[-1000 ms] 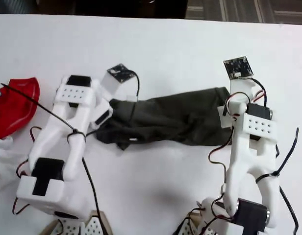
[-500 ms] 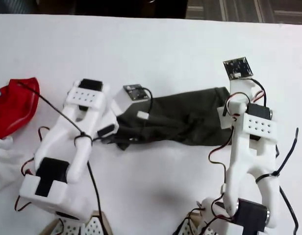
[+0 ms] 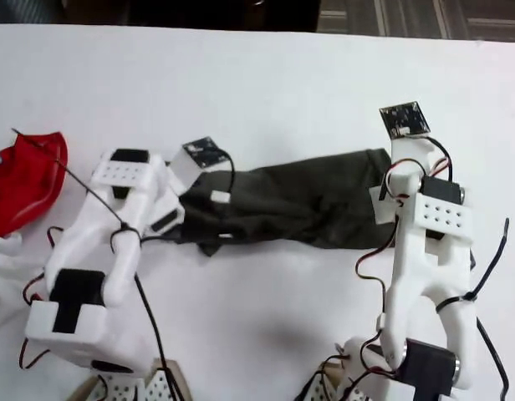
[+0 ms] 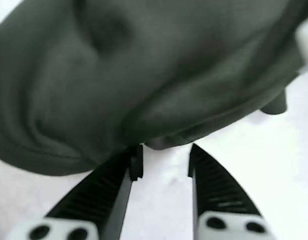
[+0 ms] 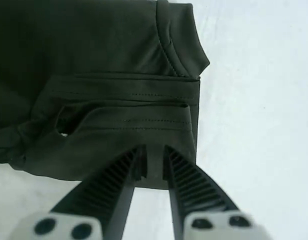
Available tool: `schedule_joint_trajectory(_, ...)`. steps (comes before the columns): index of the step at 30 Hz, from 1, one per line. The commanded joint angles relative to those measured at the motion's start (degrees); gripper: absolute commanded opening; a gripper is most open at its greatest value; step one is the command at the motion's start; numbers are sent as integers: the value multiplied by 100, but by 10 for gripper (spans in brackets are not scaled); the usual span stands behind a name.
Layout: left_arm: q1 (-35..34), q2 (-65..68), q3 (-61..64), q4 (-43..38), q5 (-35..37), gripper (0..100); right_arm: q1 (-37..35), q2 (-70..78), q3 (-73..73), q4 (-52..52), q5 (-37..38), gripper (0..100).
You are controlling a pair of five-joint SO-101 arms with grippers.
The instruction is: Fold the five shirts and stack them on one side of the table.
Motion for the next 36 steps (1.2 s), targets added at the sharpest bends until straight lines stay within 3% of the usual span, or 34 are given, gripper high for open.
schedule_joint_trajectory(1,-26,-255,-110,9,-62,187,13,-40,-176,48,-35,60)
schedule_joint_trajectory(10,264,440,-303,-132,-44,186,57,-40,-176,48,-35,60)
schedule_joint_trajectory(13,246,782,-655,-53,193,123,66,-40,-176,57,-35,60)
schedule_joint_trajectory(16,237,756,-1077,316,475,18,66,-40,-176,57,-35,60)
schedule_joint_trajectory(33,220,-1310,-2624,3226,501,26,13,-48,-114,48,-35,60)
schedule_joint_trajectory(36,53,-1556,-2738,3411,510,26,13,-48,-105,180,-105,61)
